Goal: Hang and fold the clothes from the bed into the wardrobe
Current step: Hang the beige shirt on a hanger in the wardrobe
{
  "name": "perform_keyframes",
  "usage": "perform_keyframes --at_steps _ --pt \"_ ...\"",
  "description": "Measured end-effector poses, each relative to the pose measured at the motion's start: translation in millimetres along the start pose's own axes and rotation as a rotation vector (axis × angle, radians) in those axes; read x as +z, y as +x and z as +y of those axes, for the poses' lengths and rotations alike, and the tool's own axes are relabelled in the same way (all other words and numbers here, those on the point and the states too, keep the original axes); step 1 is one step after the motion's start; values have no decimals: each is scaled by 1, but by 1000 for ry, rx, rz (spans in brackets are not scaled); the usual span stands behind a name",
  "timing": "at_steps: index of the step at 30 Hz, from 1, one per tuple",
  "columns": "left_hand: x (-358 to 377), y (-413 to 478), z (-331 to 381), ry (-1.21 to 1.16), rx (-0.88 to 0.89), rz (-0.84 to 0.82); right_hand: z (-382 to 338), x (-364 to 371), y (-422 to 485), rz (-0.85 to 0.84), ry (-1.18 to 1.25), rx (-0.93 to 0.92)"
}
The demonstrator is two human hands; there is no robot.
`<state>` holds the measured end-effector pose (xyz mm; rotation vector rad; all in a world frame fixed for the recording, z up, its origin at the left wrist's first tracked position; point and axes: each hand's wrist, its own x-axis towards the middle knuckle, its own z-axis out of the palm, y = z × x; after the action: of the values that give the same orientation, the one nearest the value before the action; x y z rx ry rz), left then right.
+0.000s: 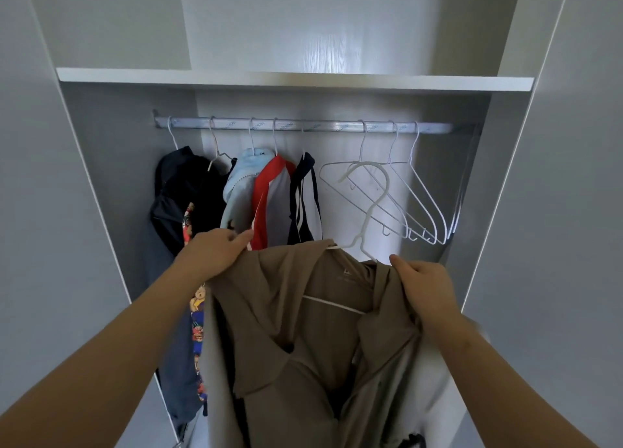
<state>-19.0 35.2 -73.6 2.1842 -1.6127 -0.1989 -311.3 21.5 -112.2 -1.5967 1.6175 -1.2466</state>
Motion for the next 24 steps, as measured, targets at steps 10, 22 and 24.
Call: perform_keyframes --at_steps 10,22,24 --pt "14 9 -24 -175 -78 121 4 15 4 -25 -56 7" --pt "-38 16 69 -1053 124 206 4 36 -7 -279 -305 -127" --pt "-32 13 75 -1245 139 31 1 37 -6 -289 -289 -127"
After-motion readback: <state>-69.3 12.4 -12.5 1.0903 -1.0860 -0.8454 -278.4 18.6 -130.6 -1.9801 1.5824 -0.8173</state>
